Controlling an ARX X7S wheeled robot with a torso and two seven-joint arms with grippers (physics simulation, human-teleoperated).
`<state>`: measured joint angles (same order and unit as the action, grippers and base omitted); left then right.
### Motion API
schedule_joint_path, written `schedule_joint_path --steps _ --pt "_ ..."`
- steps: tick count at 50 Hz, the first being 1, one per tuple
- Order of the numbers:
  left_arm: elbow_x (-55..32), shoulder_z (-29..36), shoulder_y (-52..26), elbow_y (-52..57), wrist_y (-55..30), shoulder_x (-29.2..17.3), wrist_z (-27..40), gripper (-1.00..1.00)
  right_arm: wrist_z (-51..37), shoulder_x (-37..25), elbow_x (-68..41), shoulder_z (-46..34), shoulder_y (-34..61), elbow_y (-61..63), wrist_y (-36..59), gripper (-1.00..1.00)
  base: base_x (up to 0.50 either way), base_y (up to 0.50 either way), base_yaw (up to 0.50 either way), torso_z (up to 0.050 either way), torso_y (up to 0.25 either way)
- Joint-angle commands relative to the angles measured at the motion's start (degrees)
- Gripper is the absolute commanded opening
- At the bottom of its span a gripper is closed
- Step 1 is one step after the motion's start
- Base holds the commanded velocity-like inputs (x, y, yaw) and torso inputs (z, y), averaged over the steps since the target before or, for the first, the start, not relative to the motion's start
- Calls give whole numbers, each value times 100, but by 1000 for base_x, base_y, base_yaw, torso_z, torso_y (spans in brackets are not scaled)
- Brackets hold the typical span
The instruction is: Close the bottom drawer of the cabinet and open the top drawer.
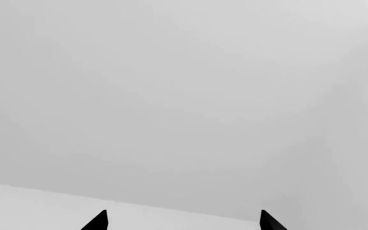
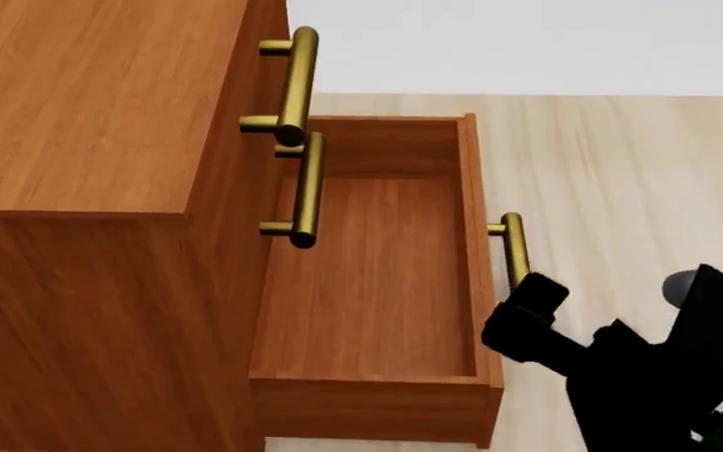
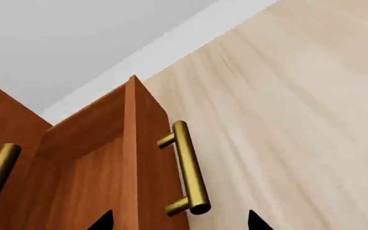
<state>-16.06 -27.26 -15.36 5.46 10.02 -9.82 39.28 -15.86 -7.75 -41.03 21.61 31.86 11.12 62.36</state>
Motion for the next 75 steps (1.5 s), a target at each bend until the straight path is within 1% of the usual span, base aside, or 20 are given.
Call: schedule_joint_path --steps 1,9,12,17,22,23,27,31,33,35,37,40,42,44,46,49,53,57,61,75 --pt "-5 81 -97 291 -399 -128 155 100 139 281 -209 409 53 -1001 -237 100 0 0 0 0 0" --pt "22 86 -1 25 -32 -58 56 100 166 337 -134 411 80 -1456 -542 100 0 0 0 0 0" --pt "-17 119 -86 353 -456 -165 191 100 141 353 -135 442 94 -1604 -609 100 0 0 0 0 0" --pt "34 116 19 -26 27 -71 45 100 85 396 -28 458 93 -1872 -883 100 0 0 0 0 0" --pt "34 132 26 -14 38 -78 58 100 32 456 -217 654 156 -2197 -885 100 0 0 0 0 0" --pt "9 152 -41 277 -324 -155 182 100 23 459 -243 687 176 -2277 -897 100 0 0 0 0 0" --pt "26 150 38 -6 43 -86 62 100 -40 444 -354 739 304 -2644 -777 100 0 0 0 0 0" --pt "11 186 -36 338 -381 -183 218 100 39 453 -554 855 445 -2985 -724 100 0 0 0 0 0" --pt "26 161 53 8 49 -93 83 100 47 448 -558 812 492 -3090 -721 100 0 0 0 0 0" --pt "22 189 -7 247 -246 -161 188 100 68 426 -617 843 574 -3303 -683 100 0 0 1 0 0" --pt "37 177 47 17 38 -105 102 100 88 434 -639 843 604 -3392 -713 100 0 0 1 0 0" --pt "26 175 55 -34 101 -101 86 100 100 449 -646 749 623 -3433 -684 100 0 0 1 0 0" --pt "-4 202 -32 308 -338 -202 234 100 90 471 -651 684 624 -3433 -666 100 0 0 0 0 0" --pt "17 189 44 63 -10 -130 135 100 136 458 -542 452 634 -3398 -674 100 0 0 1 0 0" --pt "-25 205 -26 338 -356 -212 248 100 161 453 -537 366 694 -3525 -628 100 5 0 1 0 0" --pt "5 187 75 -11 108 -111 107 100 188 473 -519 221 765 -3609 -596 100 0 0 0 0 -5" --pt "-29 210 15 270 -243 -196 231 100 281 496 -493 57 866 -3813 -595 100 0 0 1 0 0" --pt "1 203 72 -35 125 -127 122 100 418 508 -591 -17 968 -4038 -531 100 0 0 1 0 0" --pt "-24 246 -30 330 -352 -244 285 100 552 521 -689 -103 1097 -4295 -446 100 0 0 1 0 0" --pt "1 288 -33 320 -367 -275 320 100 885 540 -1241 -166 1558 -5046 167 100 0 0 1 0 -1"
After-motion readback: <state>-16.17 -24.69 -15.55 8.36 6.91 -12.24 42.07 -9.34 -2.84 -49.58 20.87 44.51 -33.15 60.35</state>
